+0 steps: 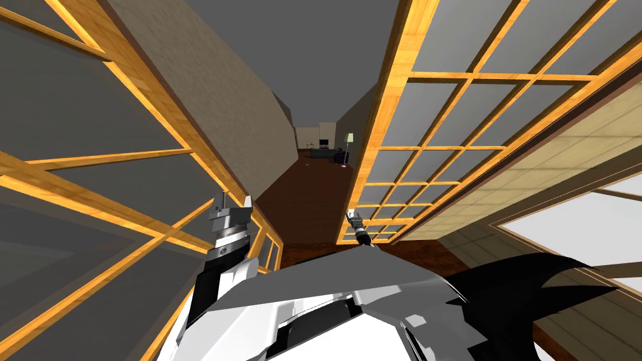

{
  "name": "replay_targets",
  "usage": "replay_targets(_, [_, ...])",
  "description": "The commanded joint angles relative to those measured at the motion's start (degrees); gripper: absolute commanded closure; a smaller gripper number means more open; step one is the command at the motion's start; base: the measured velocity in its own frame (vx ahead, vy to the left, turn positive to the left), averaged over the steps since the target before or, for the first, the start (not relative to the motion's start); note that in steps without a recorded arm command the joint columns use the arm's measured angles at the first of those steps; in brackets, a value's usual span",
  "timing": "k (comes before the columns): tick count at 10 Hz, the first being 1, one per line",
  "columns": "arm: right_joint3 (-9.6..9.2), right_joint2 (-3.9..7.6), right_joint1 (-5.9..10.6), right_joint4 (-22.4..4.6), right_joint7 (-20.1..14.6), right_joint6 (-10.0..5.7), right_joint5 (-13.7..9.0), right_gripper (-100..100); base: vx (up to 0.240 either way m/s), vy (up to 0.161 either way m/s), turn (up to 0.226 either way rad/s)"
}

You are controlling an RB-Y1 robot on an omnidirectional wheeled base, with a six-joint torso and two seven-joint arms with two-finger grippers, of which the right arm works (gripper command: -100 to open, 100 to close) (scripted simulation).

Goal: Pull the door open

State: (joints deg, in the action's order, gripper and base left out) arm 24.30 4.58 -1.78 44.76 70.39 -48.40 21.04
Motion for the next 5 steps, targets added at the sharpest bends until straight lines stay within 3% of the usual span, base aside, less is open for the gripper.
replay_targets(1, [0.0,0.0,0.0,0.0,0.0,0.0,0.0,-100,0.072,0.015,-0.019])
replay_targets(2, [0.0,0.0,0.0,0.0,0.0,0.0,0.0,100,-0.022,0.002,-0.001])
replay_targets(5, [0.0,0.0,0.0,0.0,0.0,0.0,0.0,100,-0.02,0.001,0.013])
